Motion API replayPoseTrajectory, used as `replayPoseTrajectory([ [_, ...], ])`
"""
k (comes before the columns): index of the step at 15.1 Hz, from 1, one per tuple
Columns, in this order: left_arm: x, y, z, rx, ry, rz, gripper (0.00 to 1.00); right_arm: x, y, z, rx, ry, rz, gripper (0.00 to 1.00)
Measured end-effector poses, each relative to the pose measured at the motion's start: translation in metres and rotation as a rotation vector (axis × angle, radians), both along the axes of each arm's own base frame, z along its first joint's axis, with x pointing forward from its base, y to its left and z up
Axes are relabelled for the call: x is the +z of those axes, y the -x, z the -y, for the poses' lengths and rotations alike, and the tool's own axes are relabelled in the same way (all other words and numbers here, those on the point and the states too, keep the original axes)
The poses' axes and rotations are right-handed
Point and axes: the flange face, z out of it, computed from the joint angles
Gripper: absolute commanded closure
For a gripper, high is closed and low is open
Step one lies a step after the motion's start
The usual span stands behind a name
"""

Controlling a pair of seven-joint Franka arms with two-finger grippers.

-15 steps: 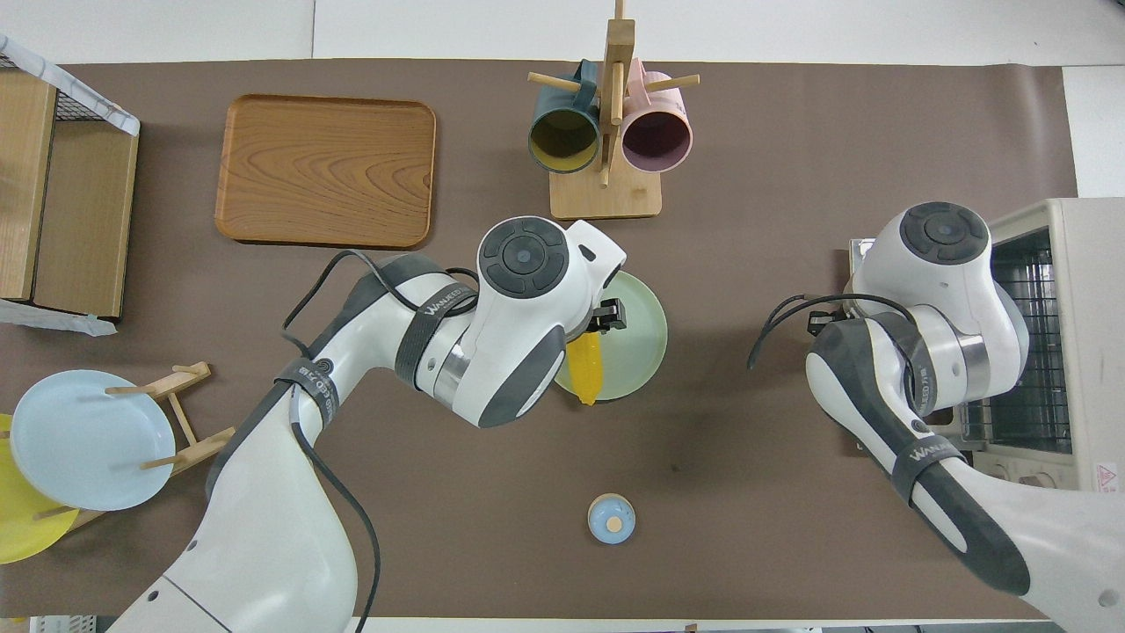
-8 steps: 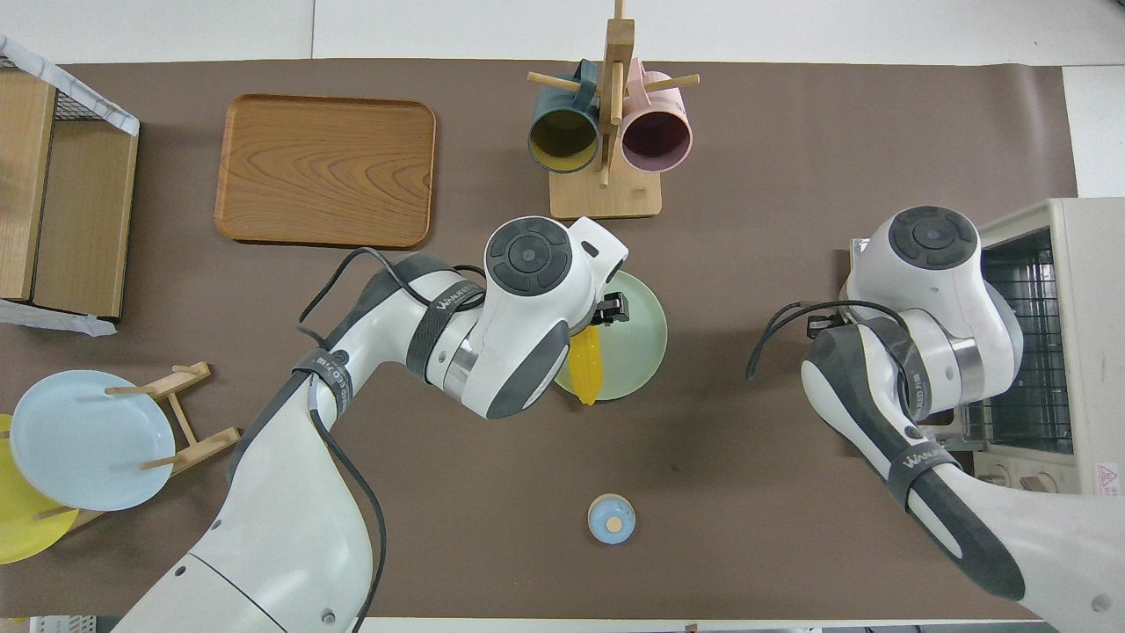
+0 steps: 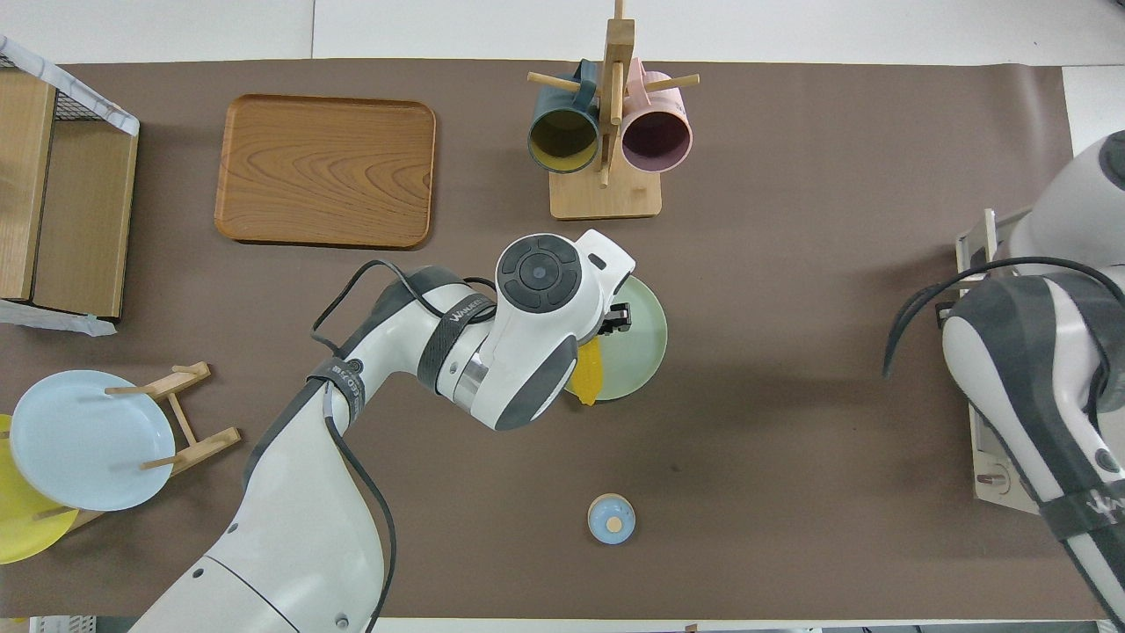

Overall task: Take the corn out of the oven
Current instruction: 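Lift the corn off the green plate with the left gripper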

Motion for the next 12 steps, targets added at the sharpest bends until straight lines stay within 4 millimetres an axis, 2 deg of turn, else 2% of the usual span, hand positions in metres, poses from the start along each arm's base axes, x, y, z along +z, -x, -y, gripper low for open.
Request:
replayPoseTrajectory([
  [3, -0.002, 0.001, 0.0, 0.005, -0.001, -0.002, 0.34, 0.003, 0.0, 0.008, 0.02, -0.002, -0.003, 1.0],
  [5, -0.005, 0.004, 0.002, 0.01, 0.002, 0.002, 0.52, 0.004, 0.0, 0.007, 0.043, -0.005, -0.005, 1.0],
  [6, -0.007, 0.007, 0.003, 0.011, 0.003, 0.004, 0.65, 0.005, 0.0, 0.008, 0.058, -0.009, -0.005, 1.0],
  [8, -0.008, 0.009, 0.005, 0.014, 0.004, 0.005, 0.99, 0.007, 0.0, 0.016, 0.078, -0.015, -0.007, 1.0],
  [11, 0.0, 0.003, 0.003, 0.025, 0.009, 0.013, 1.0, 0.013, 0.002, 0.034, 0.095, -0.029, -0.002, 0.94],
  [12, 0.009, -0.003, 0.002, 0.033, 0.009, 0.013, 1.0, 0.015, 0.002, 0.034, 0.093, -0.038, 0.006, 0.83],
])
